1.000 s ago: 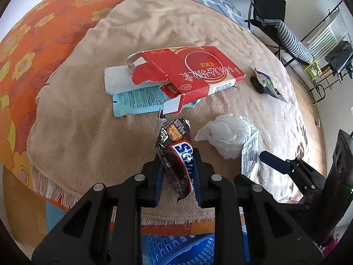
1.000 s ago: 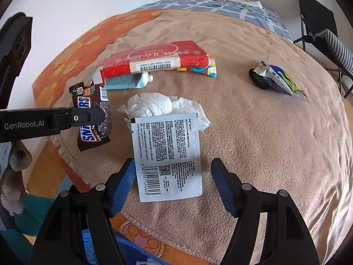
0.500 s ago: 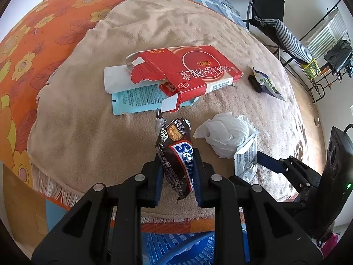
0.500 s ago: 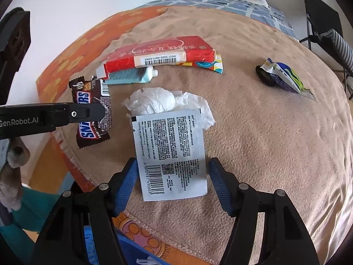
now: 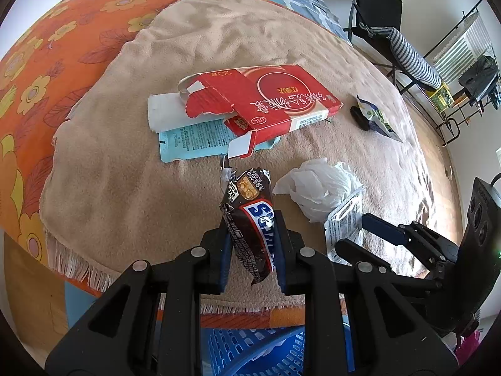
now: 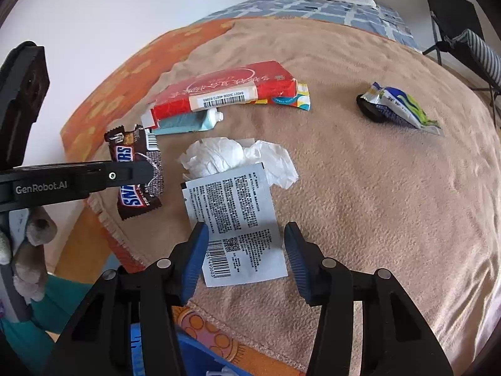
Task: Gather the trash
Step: 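Grasp the barcode label sheet with the right gripper and lift it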
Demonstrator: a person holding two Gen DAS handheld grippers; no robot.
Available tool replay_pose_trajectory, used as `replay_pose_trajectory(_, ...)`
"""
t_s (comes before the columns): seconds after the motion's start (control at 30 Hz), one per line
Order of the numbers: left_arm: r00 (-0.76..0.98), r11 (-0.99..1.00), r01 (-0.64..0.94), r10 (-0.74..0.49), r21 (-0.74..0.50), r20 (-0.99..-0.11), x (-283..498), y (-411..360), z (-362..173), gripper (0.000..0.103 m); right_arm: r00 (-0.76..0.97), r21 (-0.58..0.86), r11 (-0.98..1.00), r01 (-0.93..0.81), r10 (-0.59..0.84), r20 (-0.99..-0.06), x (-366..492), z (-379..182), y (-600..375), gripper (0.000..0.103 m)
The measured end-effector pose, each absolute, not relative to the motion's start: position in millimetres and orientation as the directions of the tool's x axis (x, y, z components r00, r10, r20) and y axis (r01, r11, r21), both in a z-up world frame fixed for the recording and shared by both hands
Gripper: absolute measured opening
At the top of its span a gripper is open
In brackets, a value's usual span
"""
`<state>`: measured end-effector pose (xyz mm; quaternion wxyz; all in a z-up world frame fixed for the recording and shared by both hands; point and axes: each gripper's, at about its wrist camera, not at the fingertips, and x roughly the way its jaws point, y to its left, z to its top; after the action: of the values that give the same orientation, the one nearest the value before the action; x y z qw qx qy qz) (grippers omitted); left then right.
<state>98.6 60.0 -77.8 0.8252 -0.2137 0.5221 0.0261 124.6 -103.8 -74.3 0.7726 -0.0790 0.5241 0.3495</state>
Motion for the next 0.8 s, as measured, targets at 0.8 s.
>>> replay_pose_trajectory(0.8, 0.457, 0.909, -0.249, -0.193, -0.334, -0.868, 95, 55, -74, 0.022, 0.262, 0.128, 0.669, -0.732, 0.45, -0.854, 110, -75, -88, 0.059)
